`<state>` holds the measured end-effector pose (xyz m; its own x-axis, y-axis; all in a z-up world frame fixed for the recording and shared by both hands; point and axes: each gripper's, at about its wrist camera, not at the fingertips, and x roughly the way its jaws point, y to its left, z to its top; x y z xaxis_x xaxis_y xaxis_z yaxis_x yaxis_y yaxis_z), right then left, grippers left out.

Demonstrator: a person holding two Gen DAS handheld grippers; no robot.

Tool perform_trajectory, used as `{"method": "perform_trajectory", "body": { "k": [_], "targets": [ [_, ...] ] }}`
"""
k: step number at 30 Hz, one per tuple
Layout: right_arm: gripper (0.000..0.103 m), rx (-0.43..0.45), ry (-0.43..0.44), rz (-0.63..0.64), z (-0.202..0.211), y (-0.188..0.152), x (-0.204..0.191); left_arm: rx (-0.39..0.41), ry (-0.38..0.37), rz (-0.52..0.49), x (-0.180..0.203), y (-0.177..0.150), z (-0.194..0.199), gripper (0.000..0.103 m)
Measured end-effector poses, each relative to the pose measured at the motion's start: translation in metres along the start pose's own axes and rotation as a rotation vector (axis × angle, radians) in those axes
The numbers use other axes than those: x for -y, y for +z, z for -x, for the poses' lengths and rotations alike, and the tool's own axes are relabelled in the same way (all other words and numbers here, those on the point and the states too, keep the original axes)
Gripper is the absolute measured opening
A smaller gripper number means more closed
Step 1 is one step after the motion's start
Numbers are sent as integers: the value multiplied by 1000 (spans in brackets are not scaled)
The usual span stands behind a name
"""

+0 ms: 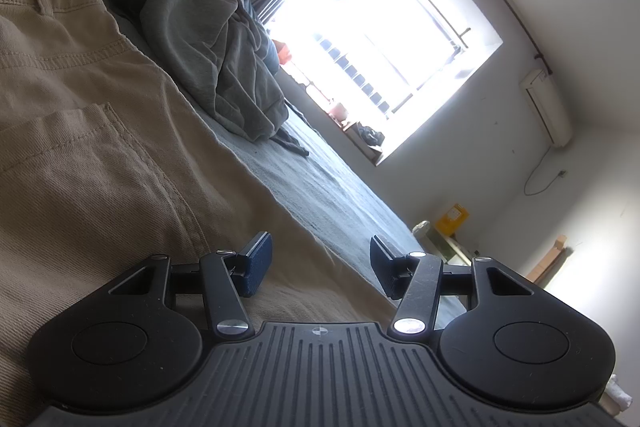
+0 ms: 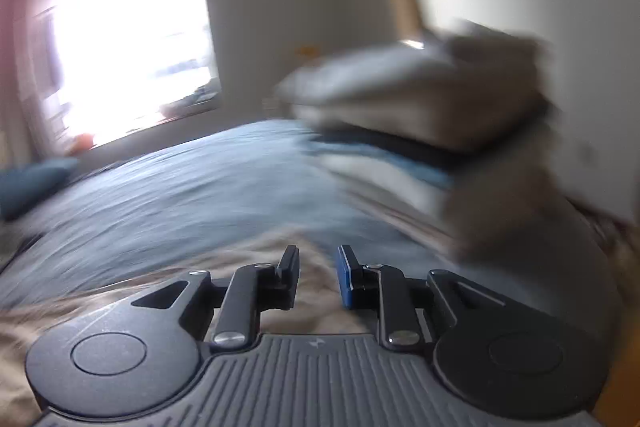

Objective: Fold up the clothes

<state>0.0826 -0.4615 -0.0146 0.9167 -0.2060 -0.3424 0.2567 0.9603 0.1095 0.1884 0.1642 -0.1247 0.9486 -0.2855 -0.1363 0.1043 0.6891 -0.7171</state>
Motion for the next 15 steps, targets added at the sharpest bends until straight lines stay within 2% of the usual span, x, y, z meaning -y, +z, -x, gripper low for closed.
{"method": "perform_trajectory", "body": {
  "k": [1, 3, 6, 10, 15],
  "targets": [
    [26, -8, 89, 80, -9, 10, -20, 0, 0, 0, 0, 0, 0, 54],
    [36, -65, 288, 233, -35, 23, -61, 0, 0, 0, 0, 0, 0, 54],
    [36, -170, 515, 447, -82, 27, -117, 0, -1, 0, 0, 0, 0, 54],
    [34, -337, 642, 682, -143, 16, -173, -2, -5, 0, 0, 0, 0, 56],
    [34, -460, 723, 903, -169, 2, -211, -8, -5, -7, 1, 1, -1, 58]
  ]
}}
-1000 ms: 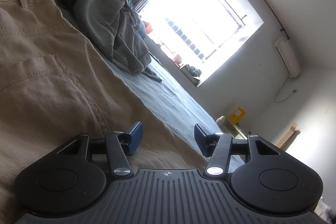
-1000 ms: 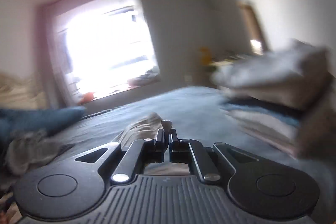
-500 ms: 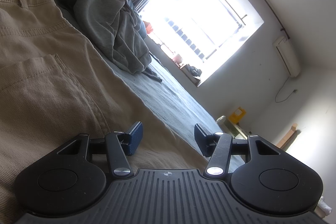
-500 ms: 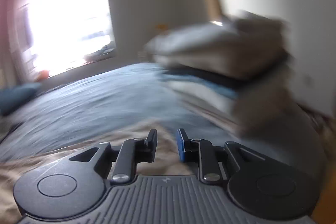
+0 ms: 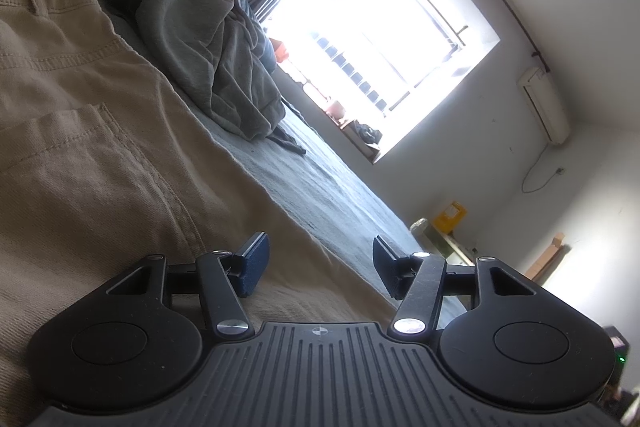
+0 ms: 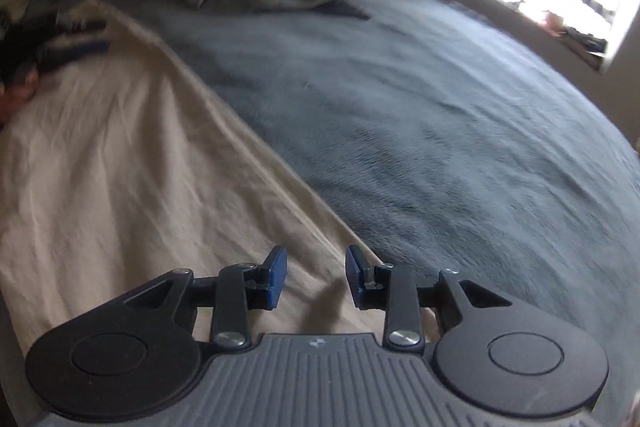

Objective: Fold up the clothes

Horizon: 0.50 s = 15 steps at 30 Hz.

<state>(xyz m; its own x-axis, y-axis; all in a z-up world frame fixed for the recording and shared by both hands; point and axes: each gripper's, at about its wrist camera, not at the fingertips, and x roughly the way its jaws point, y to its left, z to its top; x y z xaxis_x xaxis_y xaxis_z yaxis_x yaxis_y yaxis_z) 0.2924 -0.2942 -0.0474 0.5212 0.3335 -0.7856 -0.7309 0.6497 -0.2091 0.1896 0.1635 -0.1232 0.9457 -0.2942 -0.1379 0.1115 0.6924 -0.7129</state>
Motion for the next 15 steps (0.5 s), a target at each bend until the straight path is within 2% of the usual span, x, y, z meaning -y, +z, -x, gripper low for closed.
{"method": "perform_trajectory", "body": {
  "k": [7, 9, 10, 11, 13, 15],
  "targets": [
    [33, -118, 91, 119, -23, 18, -2, -7, 1, -9, 2, 1, -3, 59],
    [28, -147, 99, 144, -24, 22, -4, -8, 1, -10, 2, 2, -3, 59],
    [24, -157, 92, 158, -23, 23, -8, -8, 2, -10, 1, 2, -3, 59],
    [15, -161, 74, 177, -22, 23, -15, -9, 3, -10, 1, 2, -3, 59],
    [4, -144, -1, 245, -20, 20, -31, -10, 6, -12, 1, 2, -3, 59],
    [3, -116, -80, 298, -13, 16, -46, -11, 8, -14, 1, 2, -3, 59]
  ]
}}
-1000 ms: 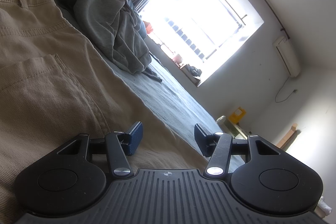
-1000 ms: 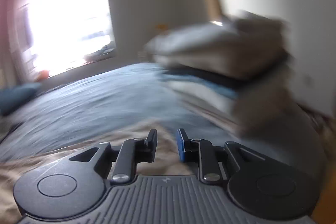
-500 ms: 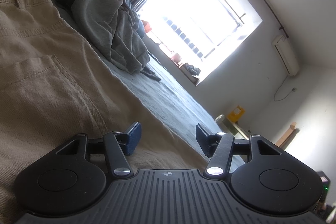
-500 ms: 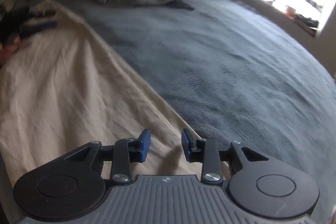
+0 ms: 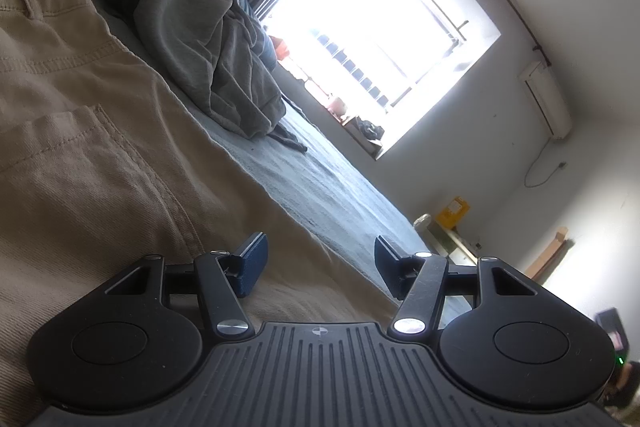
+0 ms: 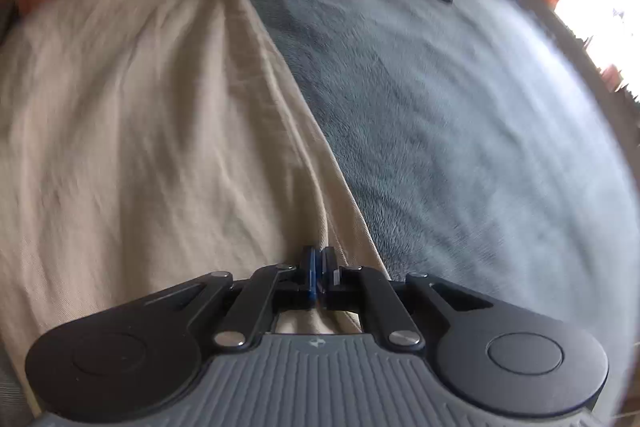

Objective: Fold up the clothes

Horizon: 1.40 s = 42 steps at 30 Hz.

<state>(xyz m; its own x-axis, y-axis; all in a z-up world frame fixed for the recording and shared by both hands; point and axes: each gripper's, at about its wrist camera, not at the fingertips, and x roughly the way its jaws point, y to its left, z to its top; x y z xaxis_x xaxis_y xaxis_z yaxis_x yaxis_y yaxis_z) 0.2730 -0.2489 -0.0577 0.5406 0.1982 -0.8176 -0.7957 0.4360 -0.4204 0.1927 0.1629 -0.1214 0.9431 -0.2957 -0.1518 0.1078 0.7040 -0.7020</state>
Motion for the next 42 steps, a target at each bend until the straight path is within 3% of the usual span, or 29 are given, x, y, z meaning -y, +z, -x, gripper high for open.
{"method": "perform_trajectory", "body": {
  "k": [3, 8, 12, 16, 18, 20, 23, 26, 31, 35, 42],
  "targets": [
    [2, 37, -172, 48, 12, -1, -11, -3, 6, -5, 1, 0, -1, 59],
    [2, 28, -267, 77, 13, 5, -13, -13, 24, -19, 3, 1, -3, 59],
    [1, 16, -286, 90, -3, 4, -10, -17, 30, -25, 3, 1, -4, 59],
    [2, -7, -232, 30, -26, -4, -8, -16, 28, -24, 2, 0, -3, 59],
    [9, 21, -241, -16, -18, -7, -4, -16, 28, -24, 2, 1, -3, 59],
    [36, 57, -252, -135, 1, -17, 13, -16, 26, -23, 1, 1, -3, 59],
    [43, 106, -298, -384, 39, -46, 51, -15, 26, -24, 1, 1, -3, 59],
    [43, 135, -380, -694, 80, -94, 84, -12, 22, -22, 1, 1, -2, 59],
    [43, 138, -439, -1084, 126, -187, 83, -4, 9, -12, 0, 1, -1, 60],
    [43, 98, -433, -1191, 126, -239, 67, 2, 3, -6, 0, 0, 0, 60],
    [43, 50, -416, -1177, 101, -274, 71, 6, 0, -3, -1, 0, 0, 60]
  ]
}}
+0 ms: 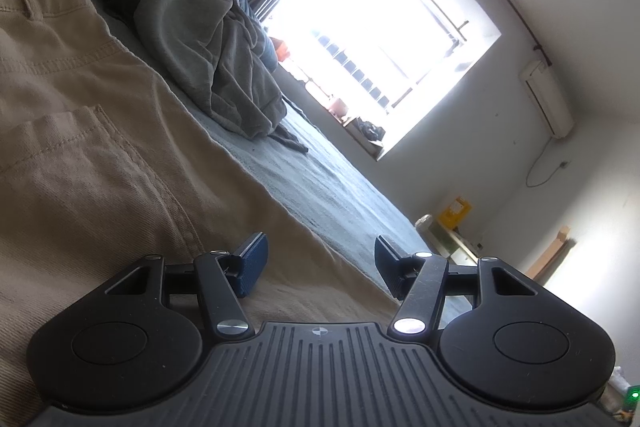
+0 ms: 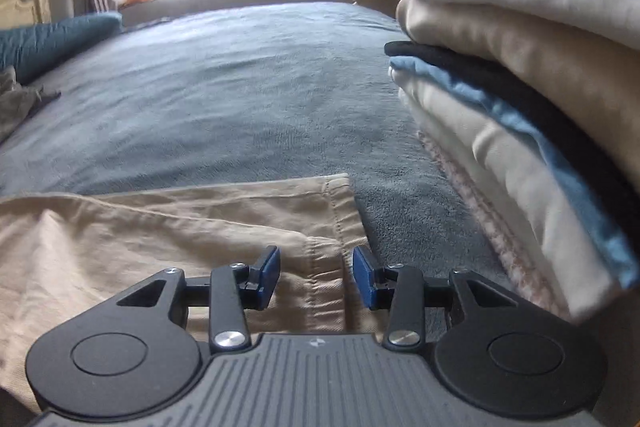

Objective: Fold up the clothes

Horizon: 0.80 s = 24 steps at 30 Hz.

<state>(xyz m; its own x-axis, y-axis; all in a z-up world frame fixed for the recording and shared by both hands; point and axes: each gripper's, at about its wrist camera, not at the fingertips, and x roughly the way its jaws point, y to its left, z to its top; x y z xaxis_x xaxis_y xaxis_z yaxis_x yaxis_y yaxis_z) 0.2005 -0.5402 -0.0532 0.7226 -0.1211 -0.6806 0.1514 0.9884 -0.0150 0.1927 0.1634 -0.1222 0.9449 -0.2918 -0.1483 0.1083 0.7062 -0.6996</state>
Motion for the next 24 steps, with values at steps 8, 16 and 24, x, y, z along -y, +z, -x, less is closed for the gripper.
{"method": "perform_trajectory", "body": {
  "k": [8, 16, 24],
  "targets": [
    [31, -61, 37, 17, -14, -2, -2, 4, -7, 6, -2, 0, 1, 60],
    [17, -48, -26, 125, -6, -1, -27, 7, -12, 11, -2, 0, 3, 60],
    [13, 122, -172, 299, 11, 24, -55, 8, -12, 11, -2, -1, 3, 60]
  ]
}}
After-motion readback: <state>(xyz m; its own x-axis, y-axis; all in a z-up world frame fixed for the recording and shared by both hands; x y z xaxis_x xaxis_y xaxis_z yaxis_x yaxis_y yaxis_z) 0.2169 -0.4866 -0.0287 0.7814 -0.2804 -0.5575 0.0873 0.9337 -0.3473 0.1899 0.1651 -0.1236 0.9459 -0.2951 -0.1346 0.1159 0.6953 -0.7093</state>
